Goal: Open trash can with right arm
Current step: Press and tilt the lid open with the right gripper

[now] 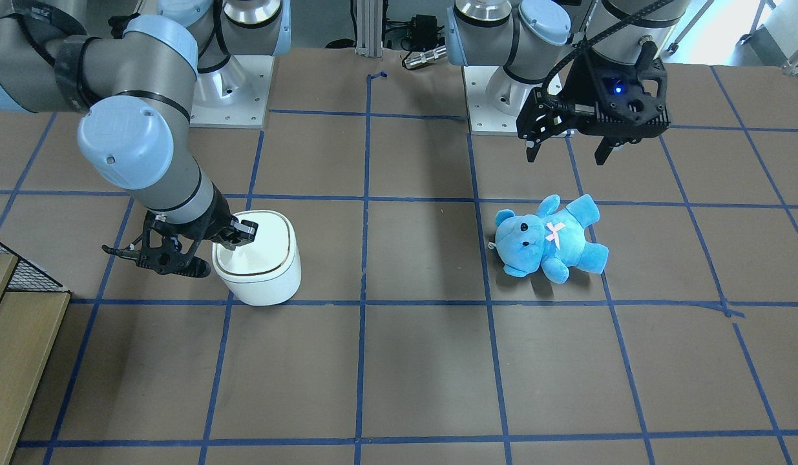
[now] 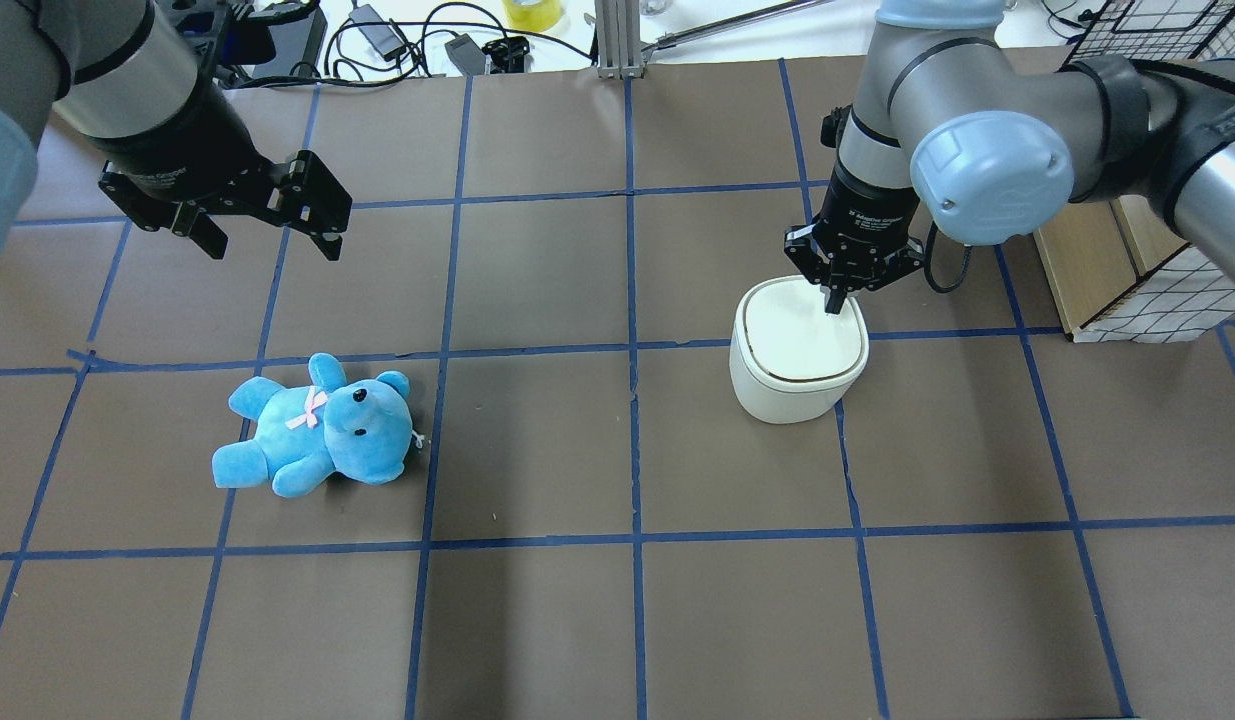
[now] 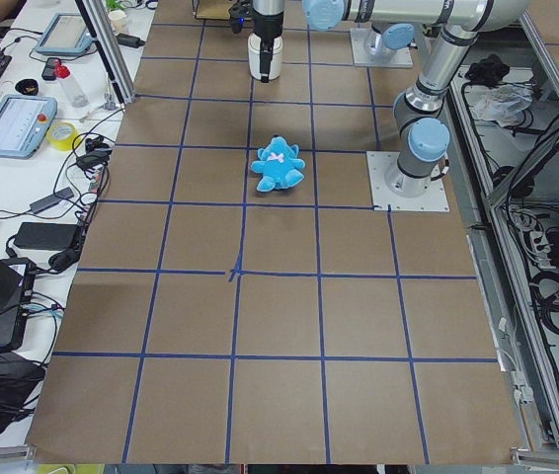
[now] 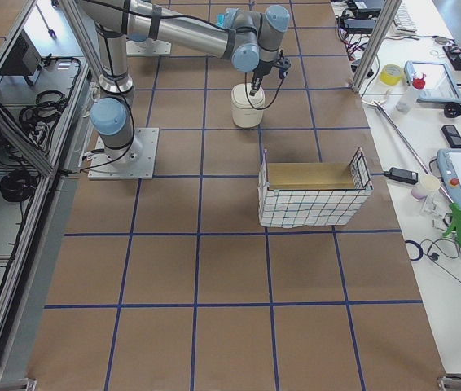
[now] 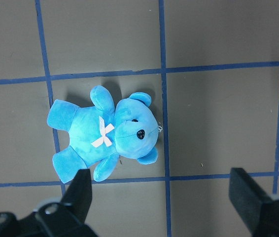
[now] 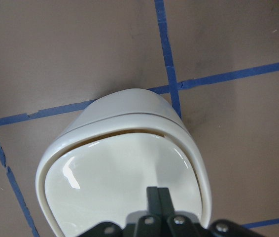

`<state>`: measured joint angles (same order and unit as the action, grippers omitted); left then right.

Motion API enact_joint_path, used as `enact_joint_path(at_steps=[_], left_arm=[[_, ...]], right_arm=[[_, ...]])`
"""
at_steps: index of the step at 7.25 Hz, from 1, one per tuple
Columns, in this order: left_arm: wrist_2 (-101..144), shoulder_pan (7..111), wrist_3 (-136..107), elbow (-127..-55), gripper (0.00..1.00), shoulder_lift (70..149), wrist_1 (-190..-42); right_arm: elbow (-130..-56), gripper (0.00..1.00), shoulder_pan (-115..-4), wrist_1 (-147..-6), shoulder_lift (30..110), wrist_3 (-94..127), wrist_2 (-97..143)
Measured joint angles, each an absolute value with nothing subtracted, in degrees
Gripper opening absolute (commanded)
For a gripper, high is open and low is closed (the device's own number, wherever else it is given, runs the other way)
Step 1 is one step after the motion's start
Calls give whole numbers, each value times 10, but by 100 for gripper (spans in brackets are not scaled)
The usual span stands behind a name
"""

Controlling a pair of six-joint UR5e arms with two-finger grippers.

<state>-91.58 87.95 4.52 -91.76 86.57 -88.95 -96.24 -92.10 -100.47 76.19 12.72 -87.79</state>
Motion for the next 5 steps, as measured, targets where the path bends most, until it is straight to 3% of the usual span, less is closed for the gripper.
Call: enact_joint_path(at_steps=[5], left_arm=[[-916, 880, 45, -918, 100, 866, -889]], right_arm=[[-973, 0, -921, -1028, 750, 127, -878]])
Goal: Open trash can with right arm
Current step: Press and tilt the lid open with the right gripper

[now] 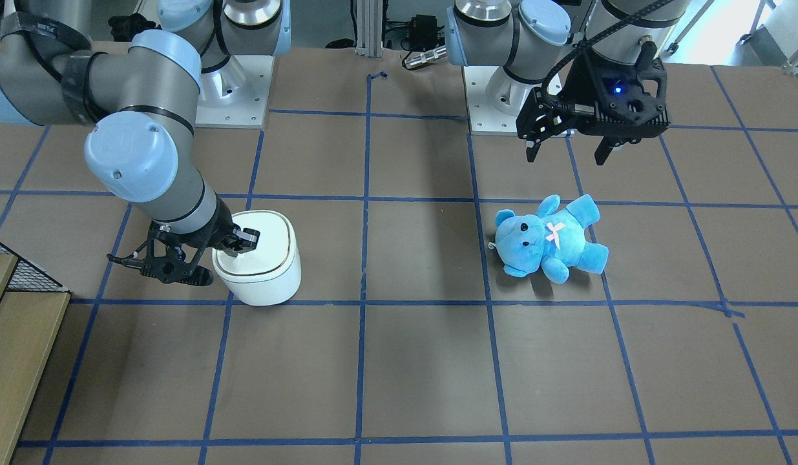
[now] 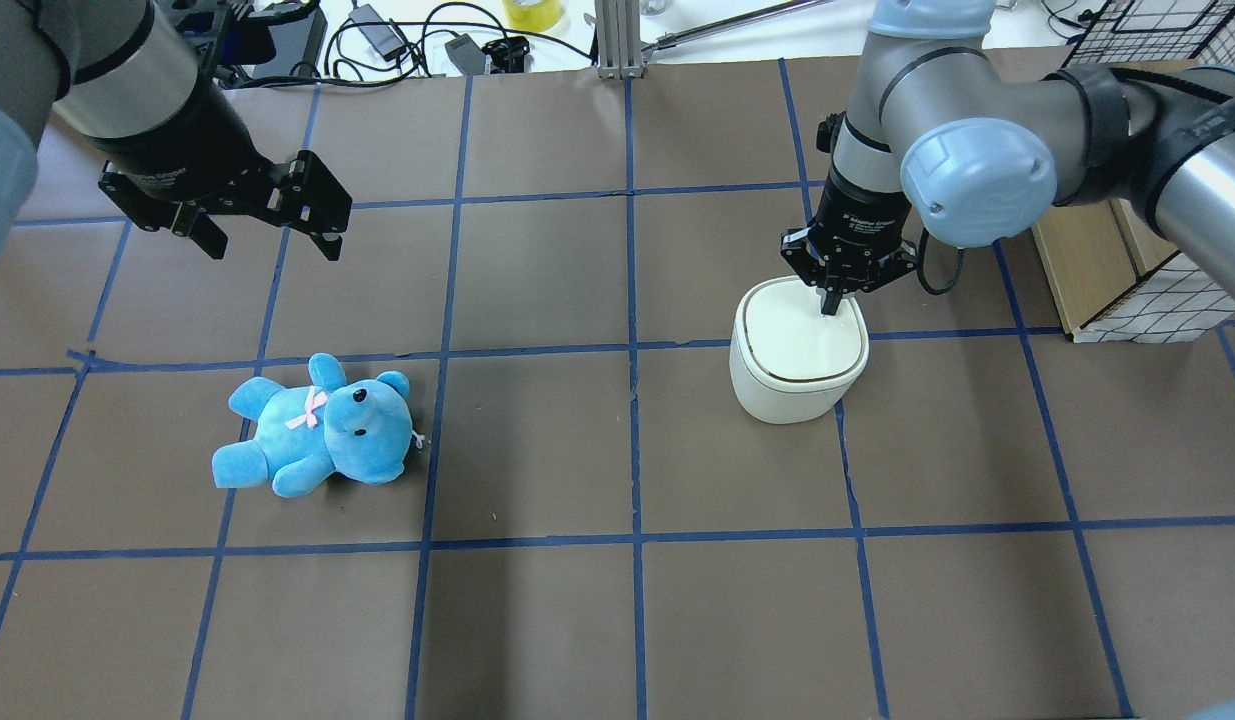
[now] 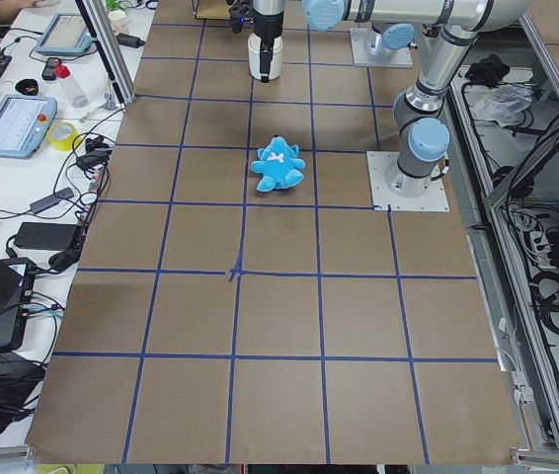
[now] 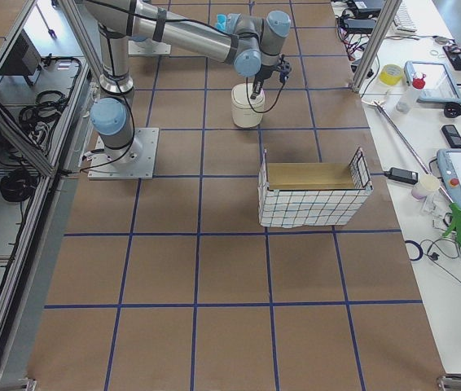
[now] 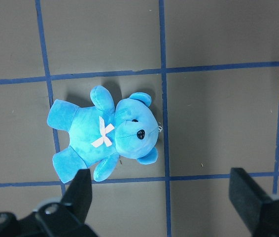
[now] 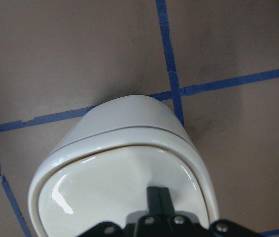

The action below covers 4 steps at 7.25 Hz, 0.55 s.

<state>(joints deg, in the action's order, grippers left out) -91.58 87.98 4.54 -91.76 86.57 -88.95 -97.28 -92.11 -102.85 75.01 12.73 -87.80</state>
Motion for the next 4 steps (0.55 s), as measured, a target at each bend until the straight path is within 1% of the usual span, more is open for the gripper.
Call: enact_joint_path(at_steps=[2, 4], left_arm=[[-916, 880, 45, -918, 100, 866, -889], [-916, 880, 45, -918, 100, 866, -889]], right_arm=[[-977, 0, -921, -1045, 753, 129, -883], [-946, 0, -921, -995, 769, 137, -900]])
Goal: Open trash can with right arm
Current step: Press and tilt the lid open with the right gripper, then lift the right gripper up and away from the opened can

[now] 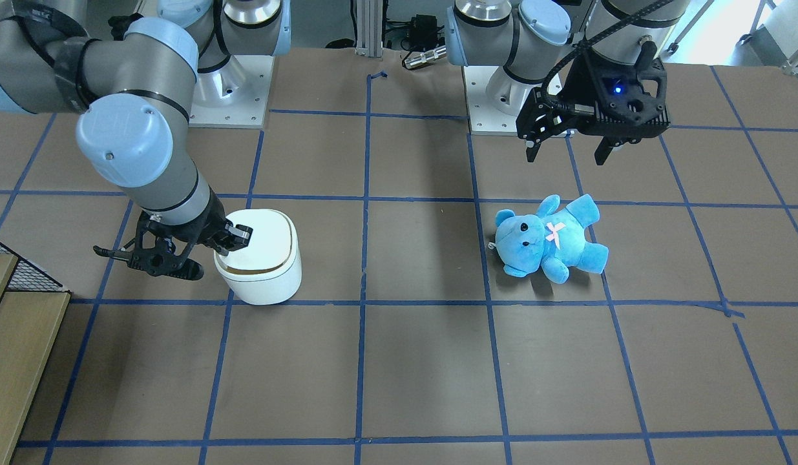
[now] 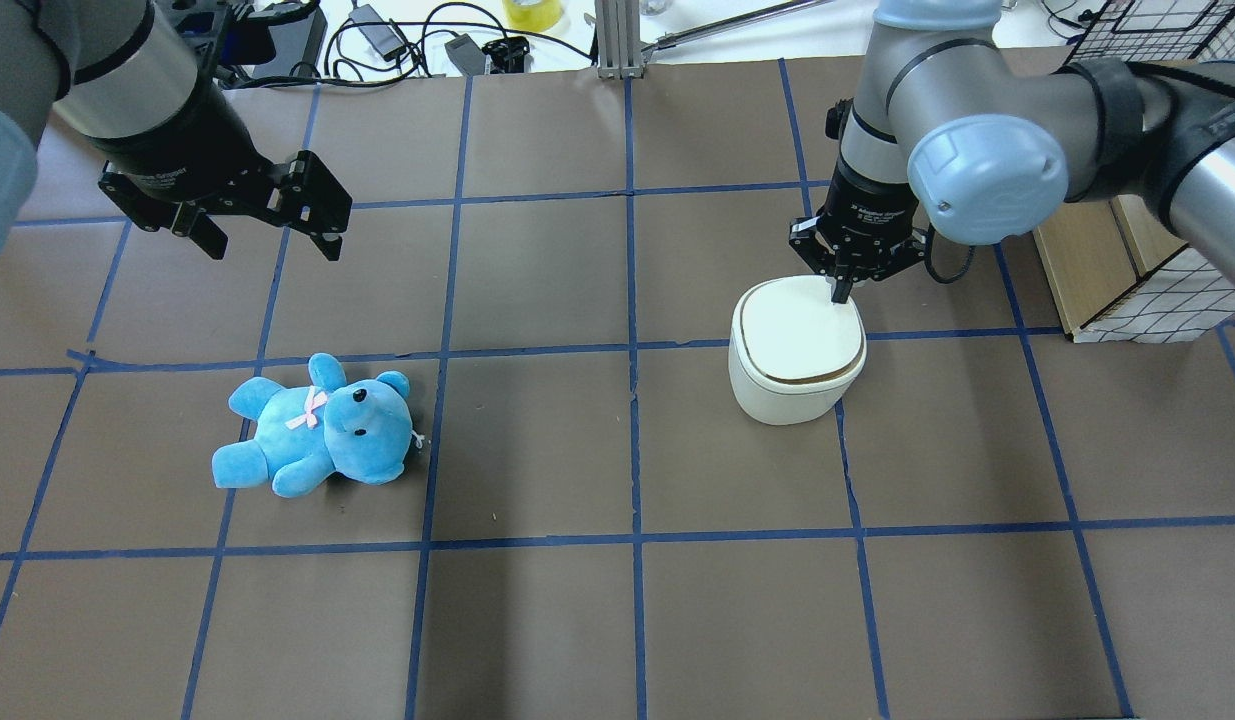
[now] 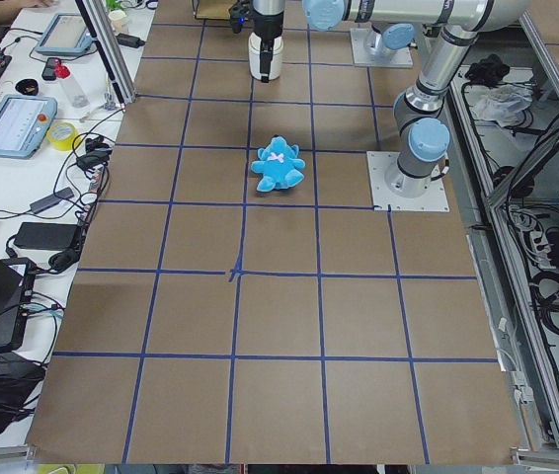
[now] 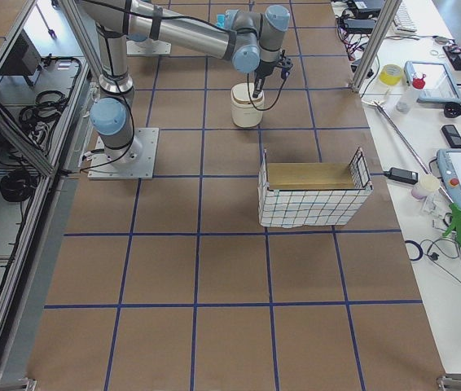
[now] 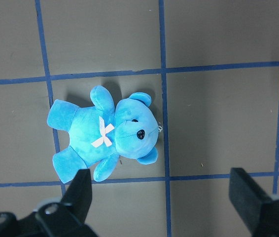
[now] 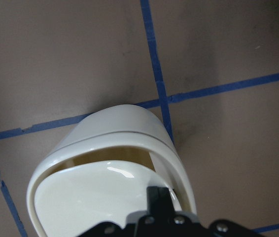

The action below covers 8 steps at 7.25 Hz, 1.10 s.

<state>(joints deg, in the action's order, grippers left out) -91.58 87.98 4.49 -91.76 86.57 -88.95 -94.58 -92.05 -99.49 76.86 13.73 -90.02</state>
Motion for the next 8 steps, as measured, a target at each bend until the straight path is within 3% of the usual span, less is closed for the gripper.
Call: enact_joint_path(at_steps=[4, 5, 6, 7, 8], left_arm=[[-916, 880, 45, -918, 100, 866, -889], [-916, 880, 45, -918, 100, 866, -889], [-916, 880, 45, -918, 100, 866, -889], [-916, 880, 45, -918, 100, 866, -889], [-916, 880, 45, -918, 100, 866, -889]], right_arm=[[-860, 0, -921, -838, 796, 151, -912], [-820, 35, -920, -780, 803, 151, -924], [-785, 83, -920, -745, 806, 148, -936], [-766, 100, -920, -752, 806, 134, -944], [-760, 100, -920, -784, 807, 101, -947]])
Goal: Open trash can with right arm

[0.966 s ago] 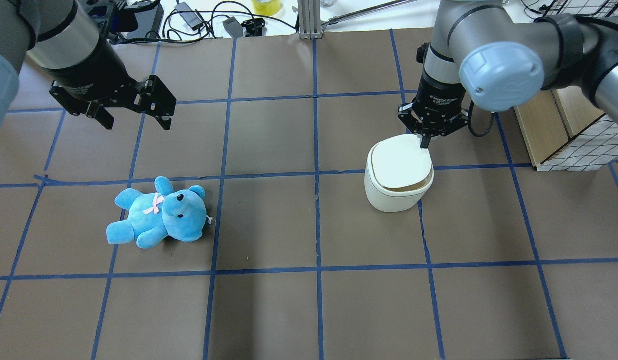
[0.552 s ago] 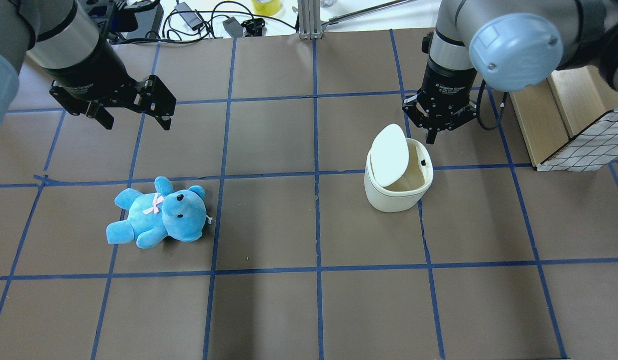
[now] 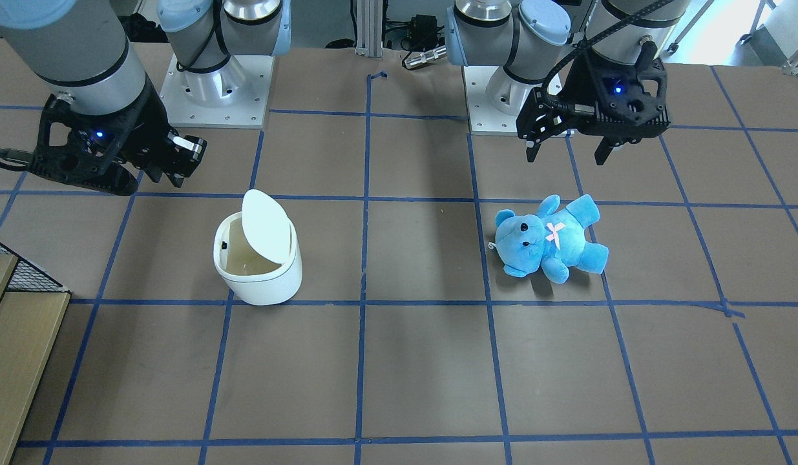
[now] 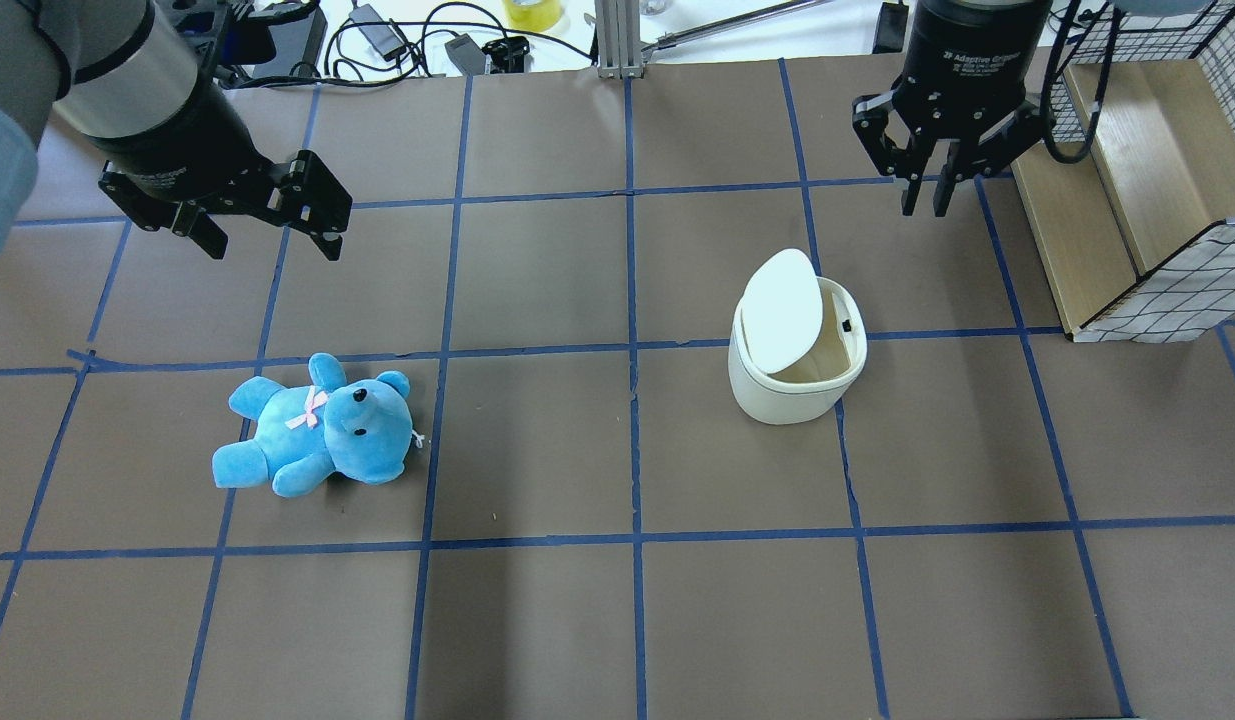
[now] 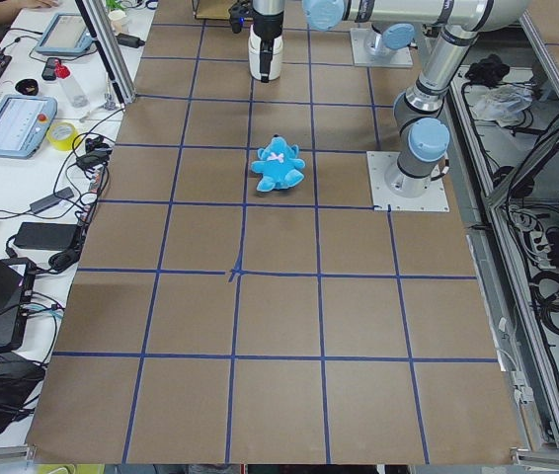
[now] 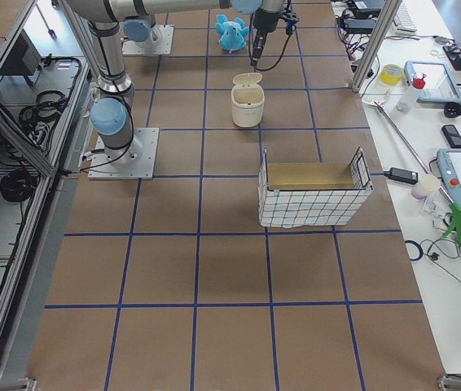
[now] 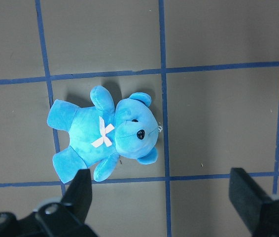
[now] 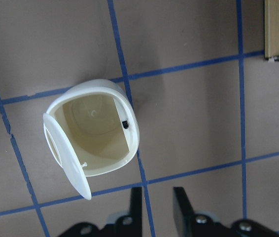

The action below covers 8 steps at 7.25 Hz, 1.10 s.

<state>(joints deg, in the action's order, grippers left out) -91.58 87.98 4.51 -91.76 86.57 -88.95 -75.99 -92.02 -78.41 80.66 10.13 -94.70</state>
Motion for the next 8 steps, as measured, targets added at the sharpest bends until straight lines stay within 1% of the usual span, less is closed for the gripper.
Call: enact_joint_path(at_steps=[3, 4, 5, 8], left_arm=[[-916, 880, 45, -918, 100, 866, -889], [-916, 880, 45, -918, 100, 866, -889], [-916, 880, 45, -918, 100, 866, -889], [-916, 880, 45, -918, 100, 866, -889]], right_arm=[[-757, 100, -917, -855, 806, 7, -949], [-762, 99, -915, -900, 806, -42, -946], [-767, 95, -915, -939, 806, -72, -941], [-807, 98, -914, -997, 806, -64, -884]])
